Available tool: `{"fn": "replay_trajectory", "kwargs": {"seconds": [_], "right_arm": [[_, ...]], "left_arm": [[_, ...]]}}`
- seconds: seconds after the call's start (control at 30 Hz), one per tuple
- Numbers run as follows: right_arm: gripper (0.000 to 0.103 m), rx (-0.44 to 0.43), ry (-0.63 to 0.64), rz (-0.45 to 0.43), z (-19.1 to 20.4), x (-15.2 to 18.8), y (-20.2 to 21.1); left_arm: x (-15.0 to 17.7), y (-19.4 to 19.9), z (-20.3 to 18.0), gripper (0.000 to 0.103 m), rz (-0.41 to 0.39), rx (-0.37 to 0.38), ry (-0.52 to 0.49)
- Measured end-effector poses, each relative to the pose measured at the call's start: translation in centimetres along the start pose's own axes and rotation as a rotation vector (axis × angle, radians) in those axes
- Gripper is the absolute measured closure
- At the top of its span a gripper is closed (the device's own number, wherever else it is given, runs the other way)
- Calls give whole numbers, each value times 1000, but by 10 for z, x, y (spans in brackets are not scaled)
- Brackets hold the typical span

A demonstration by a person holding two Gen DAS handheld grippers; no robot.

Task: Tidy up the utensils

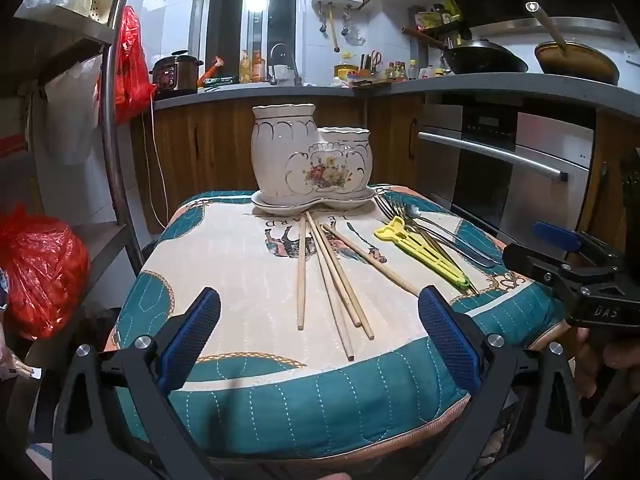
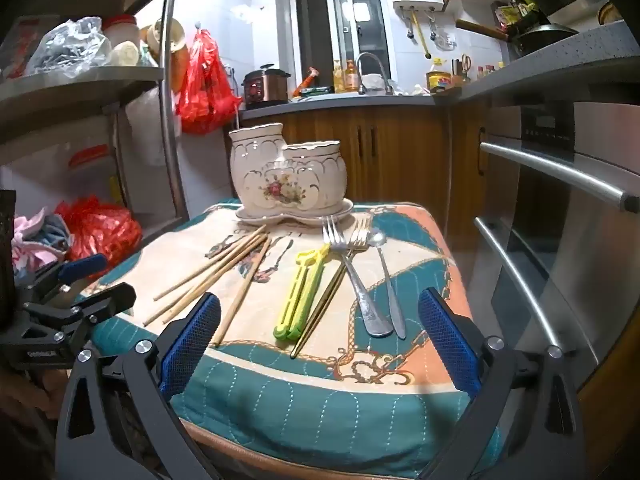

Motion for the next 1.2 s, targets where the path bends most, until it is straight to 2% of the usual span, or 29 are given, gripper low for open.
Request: {"fn": "replay_trajectory", "kwargs": {"seconds": [1.2], "right_arm": [[5, 0, 6, -8, -1, -1, 1]], "left_arm": [[-3, 1, -4, 5, -5, 14, 7]]}}
Point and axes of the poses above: each gripper's, at about its wrist camera, not at the fingertips, and y roughly against the way its jaws point, z to its left, x to its underside, the point moved 10 cm from there along -y, roughly the way its jaws point, and after that the axes turned 8 degrees about -x, right-handed, at the moved point
